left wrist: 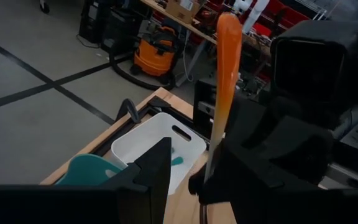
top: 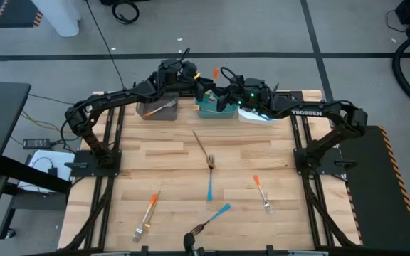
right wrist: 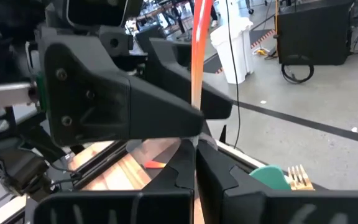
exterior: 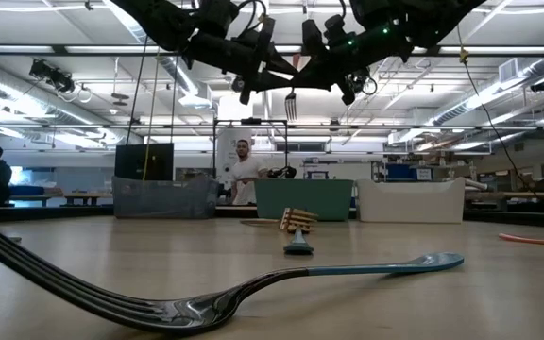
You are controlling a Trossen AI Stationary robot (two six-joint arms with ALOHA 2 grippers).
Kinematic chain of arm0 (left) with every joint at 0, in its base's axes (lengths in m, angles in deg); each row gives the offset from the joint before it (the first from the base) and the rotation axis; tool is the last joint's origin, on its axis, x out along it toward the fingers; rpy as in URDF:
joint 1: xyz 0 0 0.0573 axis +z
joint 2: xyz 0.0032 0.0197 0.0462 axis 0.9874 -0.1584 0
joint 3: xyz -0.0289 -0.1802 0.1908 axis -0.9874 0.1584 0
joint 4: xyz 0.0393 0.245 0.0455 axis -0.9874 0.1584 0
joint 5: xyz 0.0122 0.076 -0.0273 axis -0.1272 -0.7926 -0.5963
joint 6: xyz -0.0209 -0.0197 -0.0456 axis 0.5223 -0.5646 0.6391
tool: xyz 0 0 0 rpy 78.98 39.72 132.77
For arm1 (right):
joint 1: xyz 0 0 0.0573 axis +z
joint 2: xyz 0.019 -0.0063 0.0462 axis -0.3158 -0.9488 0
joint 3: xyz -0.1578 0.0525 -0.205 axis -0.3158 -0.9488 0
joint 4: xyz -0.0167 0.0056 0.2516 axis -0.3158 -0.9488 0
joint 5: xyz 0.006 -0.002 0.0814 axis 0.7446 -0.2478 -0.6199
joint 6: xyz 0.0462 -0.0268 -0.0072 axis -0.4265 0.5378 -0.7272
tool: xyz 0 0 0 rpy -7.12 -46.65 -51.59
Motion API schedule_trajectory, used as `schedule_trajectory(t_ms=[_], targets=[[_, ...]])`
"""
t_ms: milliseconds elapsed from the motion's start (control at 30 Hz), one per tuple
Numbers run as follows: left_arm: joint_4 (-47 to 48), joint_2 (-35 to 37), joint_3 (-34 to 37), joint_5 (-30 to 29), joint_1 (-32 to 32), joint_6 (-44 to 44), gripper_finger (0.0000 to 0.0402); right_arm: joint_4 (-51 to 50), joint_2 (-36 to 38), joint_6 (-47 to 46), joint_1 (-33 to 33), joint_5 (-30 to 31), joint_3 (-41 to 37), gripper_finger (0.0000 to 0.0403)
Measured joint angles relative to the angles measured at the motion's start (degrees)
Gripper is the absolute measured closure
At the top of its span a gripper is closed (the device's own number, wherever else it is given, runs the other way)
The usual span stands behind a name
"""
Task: Sort silverware by color (type)
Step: Put the right orange fork into the black transparent bin
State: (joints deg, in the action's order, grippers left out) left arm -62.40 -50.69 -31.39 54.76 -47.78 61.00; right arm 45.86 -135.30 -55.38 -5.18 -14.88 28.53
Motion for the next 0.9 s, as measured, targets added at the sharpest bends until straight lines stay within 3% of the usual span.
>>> schedule_trajectory(t_ms=[900], targets=[[-3.84, -0.13, 0.0, 5.25, 0.41, -2.36, 0.026, -0.79, -0.02, -3.19, 1.18, -2.21, 0.0, 0.0396]])
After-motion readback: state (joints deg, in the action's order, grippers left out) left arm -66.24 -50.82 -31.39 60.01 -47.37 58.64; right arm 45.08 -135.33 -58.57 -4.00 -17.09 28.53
